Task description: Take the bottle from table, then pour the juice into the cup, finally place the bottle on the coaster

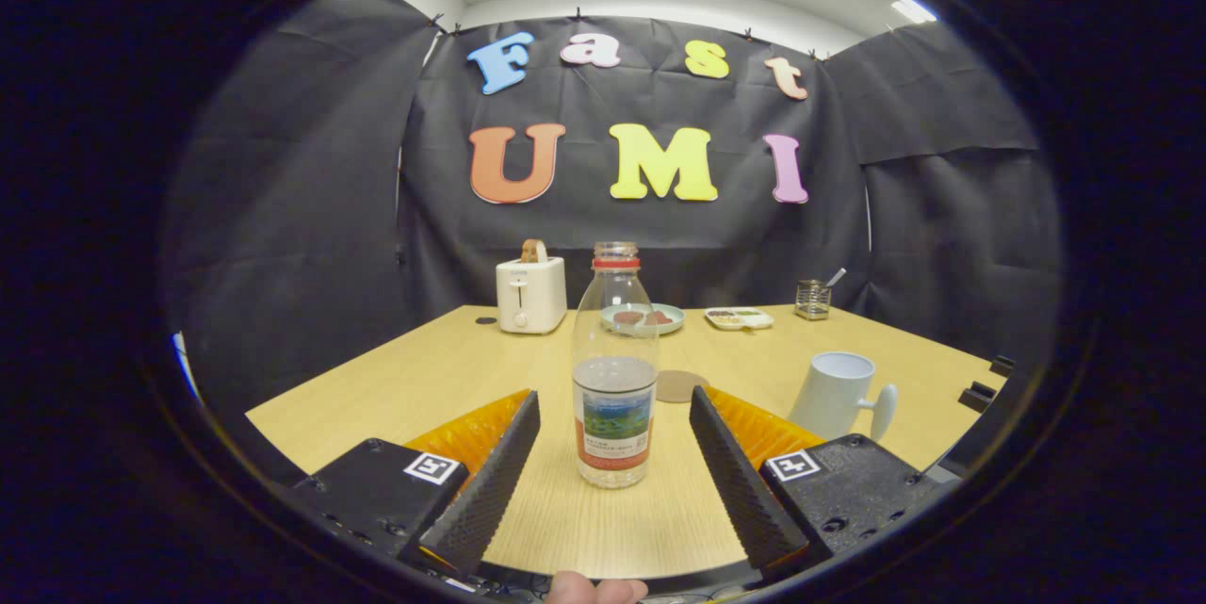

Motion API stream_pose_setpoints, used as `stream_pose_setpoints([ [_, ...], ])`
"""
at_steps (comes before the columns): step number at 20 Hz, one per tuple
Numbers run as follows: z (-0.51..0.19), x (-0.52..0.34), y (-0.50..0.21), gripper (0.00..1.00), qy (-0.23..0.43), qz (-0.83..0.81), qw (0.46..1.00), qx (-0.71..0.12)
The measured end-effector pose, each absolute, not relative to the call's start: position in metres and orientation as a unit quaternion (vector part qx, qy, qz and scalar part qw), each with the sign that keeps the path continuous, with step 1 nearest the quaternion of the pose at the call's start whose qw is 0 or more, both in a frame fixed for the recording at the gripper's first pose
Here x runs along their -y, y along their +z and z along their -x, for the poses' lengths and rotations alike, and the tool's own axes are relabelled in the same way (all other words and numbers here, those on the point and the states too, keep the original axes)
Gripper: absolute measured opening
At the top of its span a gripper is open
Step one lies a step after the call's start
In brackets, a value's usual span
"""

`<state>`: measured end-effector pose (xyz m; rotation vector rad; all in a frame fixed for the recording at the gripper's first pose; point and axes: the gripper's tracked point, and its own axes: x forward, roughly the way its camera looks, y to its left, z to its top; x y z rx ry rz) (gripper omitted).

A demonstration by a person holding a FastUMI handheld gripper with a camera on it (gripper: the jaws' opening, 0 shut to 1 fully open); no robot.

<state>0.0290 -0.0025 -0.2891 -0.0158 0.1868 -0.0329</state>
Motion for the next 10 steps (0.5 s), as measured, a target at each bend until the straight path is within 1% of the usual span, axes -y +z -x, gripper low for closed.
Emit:
stream_pose_setpoints([
  [6,-0.058,0.003,-0.318,1.0,-0.027,0.032,0.993,-0.112],
  [10,-0.074,0.005,-0.318,1.0,-0.029,0.037,0.993,-0.108],
])
